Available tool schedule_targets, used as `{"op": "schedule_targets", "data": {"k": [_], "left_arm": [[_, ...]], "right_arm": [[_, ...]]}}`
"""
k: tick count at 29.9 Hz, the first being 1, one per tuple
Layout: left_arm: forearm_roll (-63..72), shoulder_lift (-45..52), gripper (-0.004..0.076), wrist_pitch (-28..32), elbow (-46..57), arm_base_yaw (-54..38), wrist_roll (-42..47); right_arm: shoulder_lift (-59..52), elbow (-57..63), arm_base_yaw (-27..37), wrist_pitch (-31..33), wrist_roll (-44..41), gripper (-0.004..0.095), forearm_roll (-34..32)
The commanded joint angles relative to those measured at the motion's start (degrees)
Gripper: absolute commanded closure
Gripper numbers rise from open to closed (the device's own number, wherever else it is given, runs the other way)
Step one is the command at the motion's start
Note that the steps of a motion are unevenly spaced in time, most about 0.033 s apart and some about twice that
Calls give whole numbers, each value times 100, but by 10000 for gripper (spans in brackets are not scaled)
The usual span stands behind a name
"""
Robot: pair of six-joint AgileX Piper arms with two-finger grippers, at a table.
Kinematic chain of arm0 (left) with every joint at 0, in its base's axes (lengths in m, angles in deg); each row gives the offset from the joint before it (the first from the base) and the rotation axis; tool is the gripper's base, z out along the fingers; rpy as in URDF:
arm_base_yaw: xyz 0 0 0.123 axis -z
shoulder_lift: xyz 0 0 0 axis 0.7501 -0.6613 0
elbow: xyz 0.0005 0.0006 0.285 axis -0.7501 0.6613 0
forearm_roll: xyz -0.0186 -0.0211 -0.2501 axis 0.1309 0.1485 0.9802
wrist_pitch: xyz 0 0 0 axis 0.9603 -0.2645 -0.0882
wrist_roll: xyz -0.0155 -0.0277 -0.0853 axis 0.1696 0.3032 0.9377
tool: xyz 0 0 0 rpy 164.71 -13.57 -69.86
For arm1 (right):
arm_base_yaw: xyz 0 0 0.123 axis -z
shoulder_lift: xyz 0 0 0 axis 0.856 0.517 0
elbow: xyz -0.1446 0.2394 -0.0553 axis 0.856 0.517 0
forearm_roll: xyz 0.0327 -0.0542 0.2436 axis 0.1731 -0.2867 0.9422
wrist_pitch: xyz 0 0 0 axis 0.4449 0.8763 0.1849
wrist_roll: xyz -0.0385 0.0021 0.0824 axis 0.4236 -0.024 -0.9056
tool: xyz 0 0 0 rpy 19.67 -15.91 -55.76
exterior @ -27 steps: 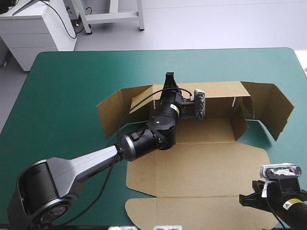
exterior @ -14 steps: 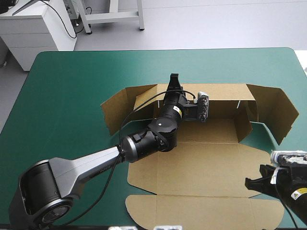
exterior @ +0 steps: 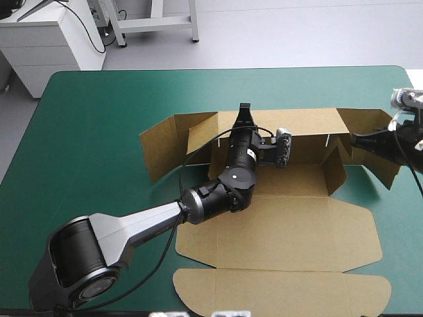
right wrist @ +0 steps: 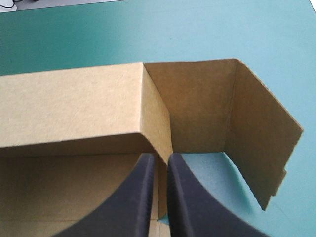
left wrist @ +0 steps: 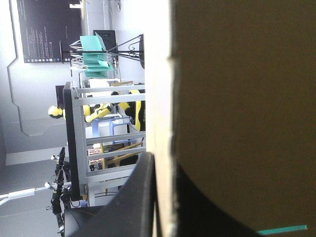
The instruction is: Fold the box
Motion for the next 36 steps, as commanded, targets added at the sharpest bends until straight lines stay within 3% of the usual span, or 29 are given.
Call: {"op": "schedule_targets", "data": {"k": [1,18,30,36], "left_arm": [[574,100,733,-35,-27,64,201],[561,87,733,-148,31,525,457],[-451,26,732,-259,1002,580,931],[-472,26,732,-284,1002,580,986]], "right_arm": [[390,-474,-10,-508,-69,820,99],[2515,-2523,-10,85,-42,820,14],[3383,-2911,2,128,123,820,-117],[3578,-2911,2,271,171,926,-139]]}}
